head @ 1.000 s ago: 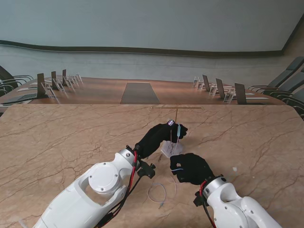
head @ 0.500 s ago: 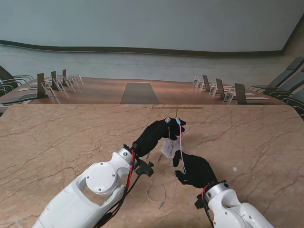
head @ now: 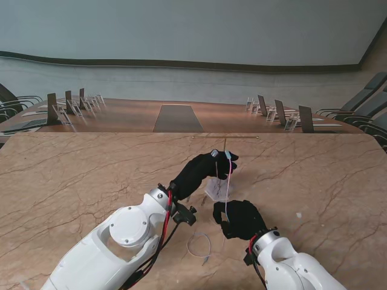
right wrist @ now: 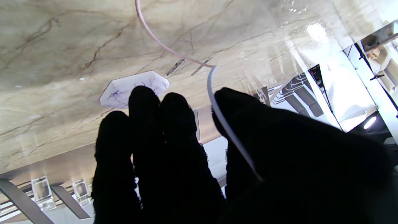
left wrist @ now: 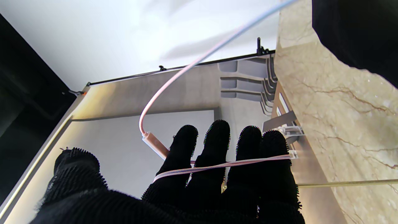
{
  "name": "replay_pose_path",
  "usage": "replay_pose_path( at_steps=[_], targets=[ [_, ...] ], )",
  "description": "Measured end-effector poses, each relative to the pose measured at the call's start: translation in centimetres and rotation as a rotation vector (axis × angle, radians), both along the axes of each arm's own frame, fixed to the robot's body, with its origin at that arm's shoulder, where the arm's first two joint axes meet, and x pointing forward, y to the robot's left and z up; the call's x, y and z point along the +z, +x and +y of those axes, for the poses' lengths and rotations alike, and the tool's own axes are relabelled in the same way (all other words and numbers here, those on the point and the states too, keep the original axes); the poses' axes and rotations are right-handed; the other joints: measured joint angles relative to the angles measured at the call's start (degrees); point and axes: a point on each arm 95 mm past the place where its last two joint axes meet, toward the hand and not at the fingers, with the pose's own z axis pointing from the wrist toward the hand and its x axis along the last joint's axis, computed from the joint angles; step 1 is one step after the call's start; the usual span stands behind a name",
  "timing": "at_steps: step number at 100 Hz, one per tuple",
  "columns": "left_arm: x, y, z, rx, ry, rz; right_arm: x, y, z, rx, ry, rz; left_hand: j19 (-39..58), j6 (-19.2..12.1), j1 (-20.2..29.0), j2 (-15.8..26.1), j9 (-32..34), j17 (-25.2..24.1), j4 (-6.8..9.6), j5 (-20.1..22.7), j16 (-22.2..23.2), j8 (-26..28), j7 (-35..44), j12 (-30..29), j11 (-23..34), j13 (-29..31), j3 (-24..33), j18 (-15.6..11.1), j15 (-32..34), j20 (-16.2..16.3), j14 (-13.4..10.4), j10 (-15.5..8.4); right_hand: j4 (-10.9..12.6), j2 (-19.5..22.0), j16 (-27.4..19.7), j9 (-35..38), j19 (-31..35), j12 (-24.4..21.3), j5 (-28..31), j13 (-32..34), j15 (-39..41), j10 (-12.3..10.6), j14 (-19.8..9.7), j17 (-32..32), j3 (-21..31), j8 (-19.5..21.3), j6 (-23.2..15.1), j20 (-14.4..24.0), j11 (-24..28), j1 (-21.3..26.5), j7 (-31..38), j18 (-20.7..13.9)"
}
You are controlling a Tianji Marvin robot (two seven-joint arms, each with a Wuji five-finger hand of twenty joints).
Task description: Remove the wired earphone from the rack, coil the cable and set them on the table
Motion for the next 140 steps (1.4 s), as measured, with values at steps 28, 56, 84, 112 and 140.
replay_pose_path(
  at_steps=[28, 56, 84, 112, 140],
  targets=[
    [-0.2, -0.4, -0.8, -0.037, 0.001, 0.025, -0.6, 1.1, 0.6, 0.007, -0.091, 0.036, 0.00, 0.00, 0.01, 0.00, -0.01, 0.21, 0.00, -2.69, 0.00, 0.00, 0.00, 0.01, 0.00, 0.00, 0.00, 0.08, 0.09, 0.00, 0.02, 0.00, 0.26, 0.40, -1.27, 3.71, 4.28, 3.10, 9.02, 4.59, 4.63, -0.44, -0.15, 5.23, 7.29, 6.97, -3.90, -1.35, 3.58, 5.19, 6.41, 1.46],
    [0.0, -1.2, -1.7, -0.087, -0.011, 0.053, -1.2, 3.0, 0.8, -0.016, -0.136, 0.026, 0.00, 0.00, 0.01, 0.00, -2.39, 2.34, 0.00, -4.45, 0.00, 0.00, 0.00, 0.52, 0.61, 0.71, 0.00, 1.16, 1.30, 0.00, 0.90, -0.01, 0.25, 0.35, -1.27, 4.29, 5.52, 3.86, 9.02, 6.24, 5.90, -0.45, -0.09, 7.12, 7.78, 6.99, -3.97, -1.37, 4.02, 5.14, 6.56, 2.22],
    [0.1, -2.0, -2.1, -0.131, -0.017, 0.070, -1.7, 4.7, 0.8, -0.049, -0.181, 0.024, 2.74, -1.01, 0.01, 0.00, -2.40, 6.53, 0.00, -6.29, 0.00, 0.05, 0.18, 0.53, 1.07, 1.39, 0.00, 6.42, 1.52, 0.60, 3.97, -0.01, 0.25, -0.27, -1.29, 4.83, 5.86, 4.34, 9.03, 6.77, 6.12, -0.45, 0.01, 7.59, 8.05, 6.99, -4.04, -1.37, 4.03, 5.09, 7.00, 2.69],
    [0.1, -2.7, -1.9, -0.152, -0.021, 0.074, -2.6, 6.7, 0.0, -0.107, -0.222, 0.012, 3.72, -1.02, 0.02, 0.00, -2.40, 8.71, 0.00, -6.29, -0.01, 0.05, 0.18, 0.53, 1.29, 3.40, 0.00, 7.43, 3.44, 0.76, 4.74, -0.01, 0.25, -0.27, -1.33, 4.91, 6.17, 4.42, 9.03, 7.18, 6.60, -0.45, 0.04, 8.06, 8.41, 7.00, -4.08, -1.37, 4.17, 5.00, 7.05, 2.77],
    [0.0, -3.1, -1.9, -0.173, -0.015, 0.093, -1.7, 8.8, -1.0, -0.142, -0.244, -0.044, 4.27, -1.02, 0.02, 0.00, -1.17, 9.37, 0.00, -6.24, 0.52, 0.05, 0.18, 0.77, 3.07, 4.84, 0.00, 7.64, 4.13, 0.77, 5.05, 0.73, 0.25, -0.27, -1.39, 4.92, 6.20, 4.42, 9.03, 7.21, 6.65, -0.45, 0.04, 8.11, 8.43, 7.00, -4.11, -1.37, 4.19, 4.99, 7.05, 2.78]
  ],
)
